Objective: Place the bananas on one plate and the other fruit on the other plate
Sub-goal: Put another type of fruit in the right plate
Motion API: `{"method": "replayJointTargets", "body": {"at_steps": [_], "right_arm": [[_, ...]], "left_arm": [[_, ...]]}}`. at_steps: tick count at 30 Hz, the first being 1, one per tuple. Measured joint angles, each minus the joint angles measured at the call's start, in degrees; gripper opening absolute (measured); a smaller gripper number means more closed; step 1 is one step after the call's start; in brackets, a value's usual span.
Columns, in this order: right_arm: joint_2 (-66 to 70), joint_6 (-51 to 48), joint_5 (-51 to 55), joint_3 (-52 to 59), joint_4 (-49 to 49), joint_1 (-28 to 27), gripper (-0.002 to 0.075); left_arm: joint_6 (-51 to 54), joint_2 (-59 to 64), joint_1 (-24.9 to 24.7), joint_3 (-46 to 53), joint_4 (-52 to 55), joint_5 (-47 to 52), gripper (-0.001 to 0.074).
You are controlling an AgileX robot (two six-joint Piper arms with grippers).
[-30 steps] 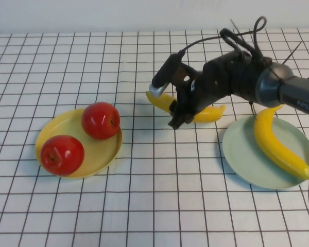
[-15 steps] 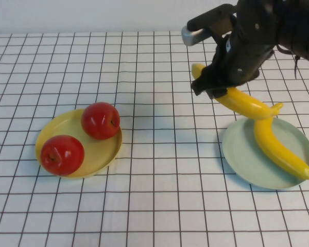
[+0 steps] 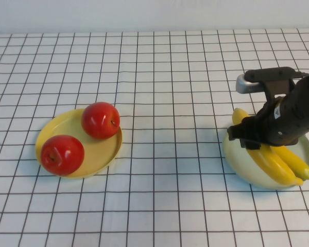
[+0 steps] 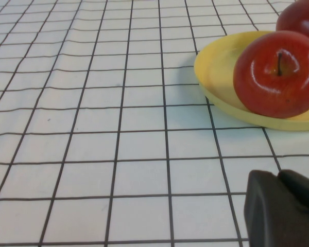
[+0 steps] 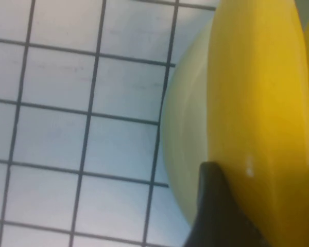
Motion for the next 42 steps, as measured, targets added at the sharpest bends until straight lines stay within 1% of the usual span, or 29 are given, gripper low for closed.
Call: {"method": "replayJointTargets", "body": {"at_steps": [8, 21, 23, 27, 30, 34, 37, 39, 42], "right_arm": [[1.58, 1.27, -7.23, 2.05, 0.14, 0.00, 0.0333], [4.52, 1.29, -7.28, 2.05, -0.57, -2.12, 0.0334], [4.52, 1.29, -7.19, 2.05, -0.57, -2.25, 0.0353], [4.52, 1.29, -6.61, 2.05, -0.46, -2.34, 0.0421], [4.52, 1.29, -6.36, 2.05, 0.23, -2.34, 0.0440], [4.30, 1.29, -6.36, 2.05, 1.03, -2.34, 0.0437], [2.46, 1.29, -7.21, 2.05, 1.06, -2.12, 0.0403], [0.18, 1.29, -8.38, 2.05, 1.06, -1.45, 0.0342], [-5.39, 1.29, -11.78, 2.40, 1.06, 0.14, 0.0167]], "left_arm": [[0.00, 0.00, 0.00, 0.00, 0.00, 0.00, 0.0000], [0.00, 0.00, 0.00, 0.00, 0.00, 0.00, 0.0000], [0.00, 0.00, 0.00, 0.00, 0.00, 0.00, 0.0000], [0.00, 0.00, 0.00, 0.00, 0.00, 0.00, 0.0000], [0.00, 0.00, 0.00, 0.00, 0.00, 0.00, 0.0000], [0.00, 0.00, 0.00, 0.00, 0.00, 0.00, 0.0000], [0.00, 0.00, 0.00, 0.00, 0.00, 0.00, 0.0000], [0.00, 0.00, 0.00, 0.00, 0.00, 0.00, 0.0000], [0.00, 0.00, 0.00, 0.00, 0.00, 0.00, 0.0000]]}}
